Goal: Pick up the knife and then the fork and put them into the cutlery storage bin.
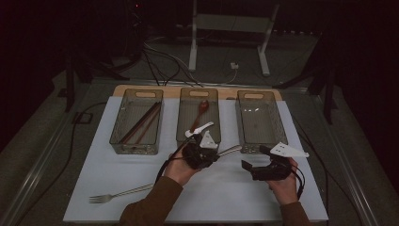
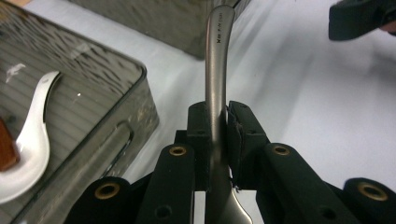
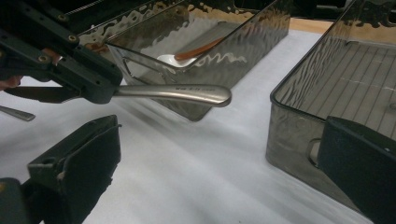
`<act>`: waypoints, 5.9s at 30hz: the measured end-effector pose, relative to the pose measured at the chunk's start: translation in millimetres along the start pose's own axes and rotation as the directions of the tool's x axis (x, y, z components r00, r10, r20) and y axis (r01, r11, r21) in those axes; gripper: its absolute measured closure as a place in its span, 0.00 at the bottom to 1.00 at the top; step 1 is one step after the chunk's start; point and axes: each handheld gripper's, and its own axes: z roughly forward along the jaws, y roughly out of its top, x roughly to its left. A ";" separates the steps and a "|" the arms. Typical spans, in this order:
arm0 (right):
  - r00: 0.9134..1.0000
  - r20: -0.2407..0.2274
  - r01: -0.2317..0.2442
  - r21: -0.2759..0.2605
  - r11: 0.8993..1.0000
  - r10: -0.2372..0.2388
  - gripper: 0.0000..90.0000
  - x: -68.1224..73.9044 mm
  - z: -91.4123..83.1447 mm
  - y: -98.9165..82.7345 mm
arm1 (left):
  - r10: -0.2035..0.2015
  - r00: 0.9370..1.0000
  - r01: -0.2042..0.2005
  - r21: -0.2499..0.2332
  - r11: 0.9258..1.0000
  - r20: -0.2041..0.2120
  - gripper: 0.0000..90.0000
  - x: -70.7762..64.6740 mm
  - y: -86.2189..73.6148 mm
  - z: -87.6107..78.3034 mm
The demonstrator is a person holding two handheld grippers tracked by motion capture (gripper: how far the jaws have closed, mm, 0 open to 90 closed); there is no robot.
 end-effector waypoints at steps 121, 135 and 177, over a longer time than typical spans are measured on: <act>0.998 0.041 -0.051 -0.041 0.998 0.053 0.00 -18.5 -19.4 -4.9 | -0.223 0.973 0.209 -0.173 0.962 -0.060 0.31 27.2 117.1 75.4; 0.997 0.049 -0.056 -0.048 0.997 0.058 0.00 -19.8 -22.7 -4.9 | -0.181 0.983 0.184 -0.098 0.978 0.042 0.62 10.2 69.5 69.8; 0.996 0.057 -0.063 -0.058 0.996 0.067 0.00 -21.3 -26.0 -4.9 | -0.121 0.991 0.117 -0.063 0.991 -0.054 0.84 -3.4 72.3 83.1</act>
